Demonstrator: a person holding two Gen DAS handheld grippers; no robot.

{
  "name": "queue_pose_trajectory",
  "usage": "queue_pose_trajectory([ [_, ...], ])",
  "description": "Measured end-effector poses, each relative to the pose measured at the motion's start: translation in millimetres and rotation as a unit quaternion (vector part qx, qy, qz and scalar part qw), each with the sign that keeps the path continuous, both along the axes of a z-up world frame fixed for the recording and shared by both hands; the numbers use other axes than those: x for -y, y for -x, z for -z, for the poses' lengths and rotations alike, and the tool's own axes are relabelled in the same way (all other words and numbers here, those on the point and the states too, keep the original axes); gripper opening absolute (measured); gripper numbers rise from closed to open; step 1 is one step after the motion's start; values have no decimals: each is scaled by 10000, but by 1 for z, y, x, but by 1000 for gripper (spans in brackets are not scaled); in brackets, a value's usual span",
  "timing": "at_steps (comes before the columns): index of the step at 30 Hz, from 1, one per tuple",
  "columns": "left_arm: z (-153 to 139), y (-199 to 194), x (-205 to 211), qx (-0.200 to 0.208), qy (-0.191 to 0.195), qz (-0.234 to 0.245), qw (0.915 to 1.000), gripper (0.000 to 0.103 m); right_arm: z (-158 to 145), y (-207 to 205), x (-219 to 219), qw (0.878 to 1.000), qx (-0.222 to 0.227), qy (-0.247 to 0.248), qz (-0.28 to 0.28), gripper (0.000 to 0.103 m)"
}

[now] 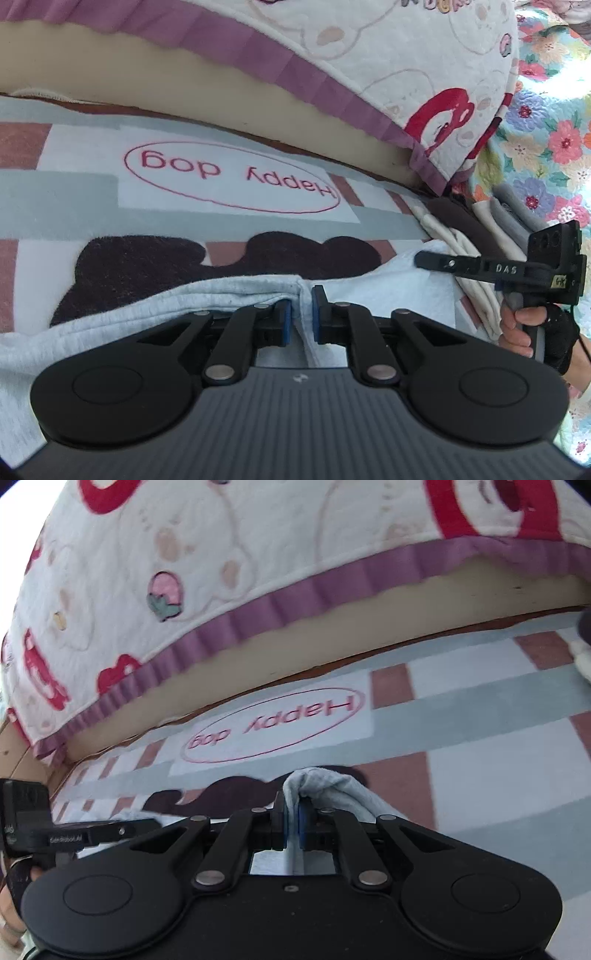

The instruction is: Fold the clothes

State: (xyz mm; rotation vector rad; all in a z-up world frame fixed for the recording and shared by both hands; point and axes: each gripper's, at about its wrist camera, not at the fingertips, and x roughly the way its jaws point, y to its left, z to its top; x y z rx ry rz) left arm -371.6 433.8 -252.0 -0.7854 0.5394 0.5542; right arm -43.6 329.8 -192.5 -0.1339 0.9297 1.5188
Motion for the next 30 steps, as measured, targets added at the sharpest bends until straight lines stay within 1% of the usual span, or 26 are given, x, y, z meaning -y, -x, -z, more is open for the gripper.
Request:
queue_pose_trajectory([
  [2,-3,5,-4,-71,0,-60,10000,13,2,3,-4,9997,206,116,24,7],
  [6,-9,15,-13,-212,1,-179,9996,14,7,11,-13,9975,592,372,136,6],
  [8,-11,21,-18,-282,2,-239,9993,18,10,17,-12,9953,798,504,232,6],
  [9,-13,23,-20,-317,2,-268,9991,24,12,21,-12,9936,924,583,284,8],
  [10,-18,32,-22,-448,-100,-421,9981,39,11,27,-12,9902,1201,646,317,18],
  [11,-25,47,-23,-669,-298,-689,9949,47,11,32,-12,9859,1477,708,350,27],
  [12,-32,62,-25,-852,-448,-901,9913,52,10,38,-12,9808,1752,770,383,31],
  [13,-37,79,-28,-1001,-552,-1062,9878,52,6,46,-10,9746,2039,820,422,39],
  [14,-41,96,-30,-1143,-606,-1253,9836,52,1,56,-8,9660,2397,794,561,49],
  [15,-44,114,-33,-1278,-614,-1473,9789,52,-5,66,-6,9560,2746,764,699,53],
  [16,-46,133,-36,-1428,-640,-1735,9723,53,-11,77,-4,9481,2993,696,813,54],
  [17,-46,154,-37,-1586,-685,-2014,9642,55,-15,85,-2,9459,3082,604,816,54],
  [18,-44,174,-37,-1709,-693,-2257,9566,57,-20,93,0,9503,2999,456,694,54],
  [19,-42,195,-36,-1805,-661,-2485,9494,58,-25,100,2,9548,2903,310,564,54],
  [21,-38,238,-33,-1992,-597,-2937,9330,58,-29,115,3,9723,2335,74,33,54],
  [22,-34,260,-32,-1995,-526,-3172,9256,58,-30,124,3,9770,2124,47,-187,55],
  [24,-26,299,-29,-1738,-319,-3616,9154,58,-26,144,-2,9805,1833,151,-686,56],
  [25,-23,314,-28,-1542,-227,-3751,9138,59,-24,154,-5,9800,1784,197,-861,56],
  [26,-20,327,-26,-1317,-130,-3850,9134,59,-21,164,-8,9791,1737,245,-1033,57],
  [27,-16,335,-26,-1175,-89,-3888,9138,59,-17,172,-10,9777,1733,318,-1144,57],
  [30,-6,344,-27,-983,-126,-3834,9182,60,-2,188,-16,9750,1700,594,-1305,59],
])
